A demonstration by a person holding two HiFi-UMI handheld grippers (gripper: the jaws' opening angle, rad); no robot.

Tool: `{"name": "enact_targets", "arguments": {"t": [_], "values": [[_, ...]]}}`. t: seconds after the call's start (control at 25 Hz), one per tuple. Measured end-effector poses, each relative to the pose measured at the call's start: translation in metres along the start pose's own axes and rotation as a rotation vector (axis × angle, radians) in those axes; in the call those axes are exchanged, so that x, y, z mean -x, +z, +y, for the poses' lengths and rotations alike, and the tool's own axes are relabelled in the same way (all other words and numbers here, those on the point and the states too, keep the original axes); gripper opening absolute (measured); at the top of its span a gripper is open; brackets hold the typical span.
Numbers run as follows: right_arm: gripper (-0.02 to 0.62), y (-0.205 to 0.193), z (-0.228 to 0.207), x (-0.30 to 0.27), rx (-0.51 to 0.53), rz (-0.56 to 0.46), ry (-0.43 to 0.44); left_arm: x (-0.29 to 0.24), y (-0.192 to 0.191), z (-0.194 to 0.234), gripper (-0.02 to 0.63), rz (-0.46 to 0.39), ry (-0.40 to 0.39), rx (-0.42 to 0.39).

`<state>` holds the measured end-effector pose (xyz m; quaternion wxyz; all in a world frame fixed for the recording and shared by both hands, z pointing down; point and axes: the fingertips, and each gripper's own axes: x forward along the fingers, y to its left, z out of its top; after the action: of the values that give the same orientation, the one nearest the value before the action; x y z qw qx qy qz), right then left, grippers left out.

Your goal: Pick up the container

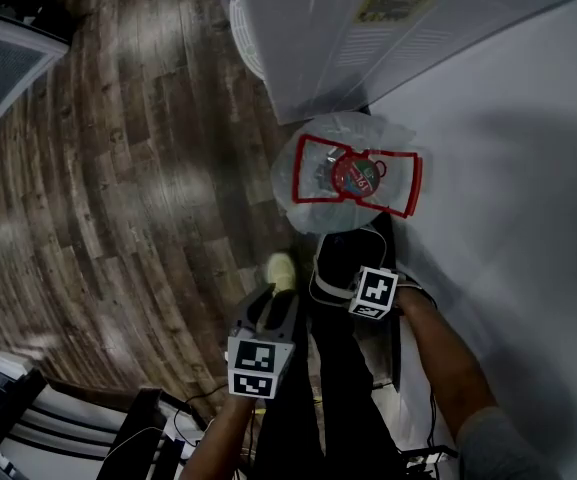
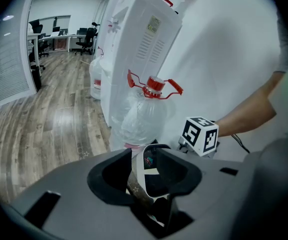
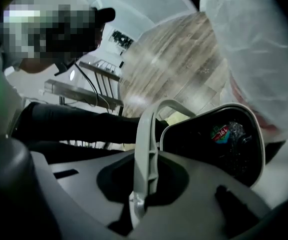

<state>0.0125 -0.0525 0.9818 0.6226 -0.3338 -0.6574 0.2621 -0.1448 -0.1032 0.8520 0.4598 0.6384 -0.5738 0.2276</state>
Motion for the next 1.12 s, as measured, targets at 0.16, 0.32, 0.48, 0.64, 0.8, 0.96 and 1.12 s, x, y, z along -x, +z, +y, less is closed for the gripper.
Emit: {"name": "enact_targets", "arguments": {"t": [0.16,0.32,0.48,0.64,0.8,0.96,1.12], "values": [[0.026,0.010,0.029,0.032,-0.155,-0.145,0.025,0.023,0.017,-0.010,0.161,-0.006,-0.013,-0.025],[0.026,0.022,0.071,0.063,-0.275,-0.287,0.072,0.054,0.039,-0.028,0.161,-0.017,-0.028,-0.057],[0.026,0.040,0.124,0.099,-0.408,-0.418,0.142,0.094,0.061,-0.045,0.161,-0.025,-0.044,-0.073],[0.027,0.069,0.164,0.154,-0.468,-0.564,0.182,0.132,0.089,-0.050,0.155,-0.053,-0.045,-0.084],[0.028,0.092,0.209,0.202,-0.494,-0.664,0.220,0.170,0.107,-0.057,0.120,-0.074,-0.042,-0.091],[0.028,0.106,0.236,0.252,-0.522,-0.788,0.227,0.201,0.124,-0.070,0.103,-0.105,-0.052,-0.090],[0.028,0.128,0.263,0.313,-0.565,-0.958,0.247,0.229,0.146,-0.086,0.092,-0.137,-0.054,-0.129]]}}
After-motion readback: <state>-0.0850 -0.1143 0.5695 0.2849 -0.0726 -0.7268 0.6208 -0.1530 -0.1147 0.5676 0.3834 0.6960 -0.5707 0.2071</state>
